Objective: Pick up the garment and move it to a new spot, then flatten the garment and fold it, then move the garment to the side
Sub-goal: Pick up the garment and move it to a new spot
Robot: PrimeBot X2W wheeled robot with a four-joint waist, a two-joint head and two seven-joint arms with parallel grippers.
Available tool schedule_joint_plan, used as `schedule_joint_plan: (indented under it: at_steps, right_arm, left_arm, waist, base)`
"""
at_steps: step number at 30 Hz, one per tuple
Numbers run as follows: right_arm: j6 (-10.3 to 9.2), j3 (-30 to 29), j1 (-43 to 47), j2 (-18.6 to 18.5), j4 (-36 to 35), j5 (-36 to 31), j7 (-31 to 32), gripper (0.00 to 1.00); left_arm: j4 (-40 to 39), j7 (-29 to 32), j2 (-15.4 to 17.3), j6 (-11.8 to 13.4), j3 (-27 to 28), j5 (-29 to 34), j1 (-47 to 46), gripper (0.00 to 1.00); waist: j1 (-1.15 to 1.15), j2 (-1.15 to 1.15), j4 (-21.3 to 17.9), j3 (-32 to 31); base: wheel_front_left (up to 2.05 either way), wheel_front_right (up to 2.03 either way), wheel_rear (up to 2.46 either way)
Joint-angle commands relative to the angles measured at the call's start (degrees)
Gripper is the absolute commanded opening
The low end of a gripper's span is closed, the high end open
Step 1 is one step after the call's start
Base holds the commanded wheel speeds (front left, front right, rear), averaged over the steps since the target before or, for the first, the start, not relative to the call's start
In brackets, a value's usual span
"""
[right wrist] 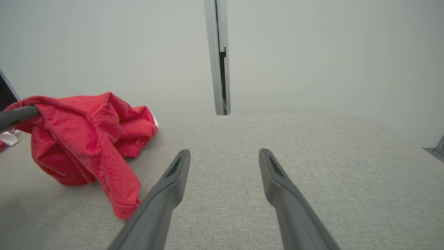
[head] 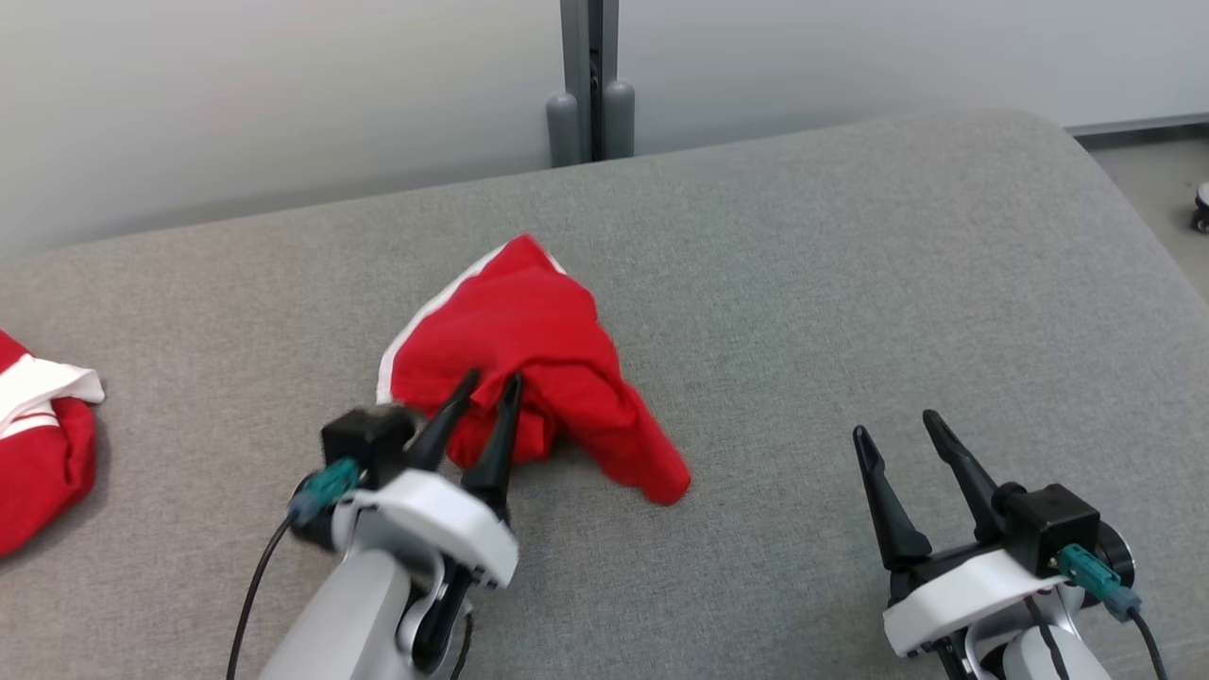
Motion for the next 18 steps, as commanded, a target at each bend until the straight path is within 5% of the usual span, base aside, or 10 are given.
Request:
schedule_joint_plan:
  at_steps: [1,18]
  right_arm:
    - [0.01,-0.1,0.9,-0.2,0.1,0.2,0.0,1.0]
    - [0.01,-1.8,4.0,-0.4,-0.1,-1.2,0.0,1.0]
  left_arm:
    - [-0.5,-0.1,0.4,0.6,1.7,1.3,1.9,1.0]
    - [-14.4,-0.1,2.5,4.5,22.2,17.6,21.8,1.0]
  waist:
    - [0.0,0.0,0.5,-1.1]
    - [0.0,0.0,3.0,-5.6]
  base:
    - [0.0,0.0,0.0]
    - [0.0,0.0,0.0]
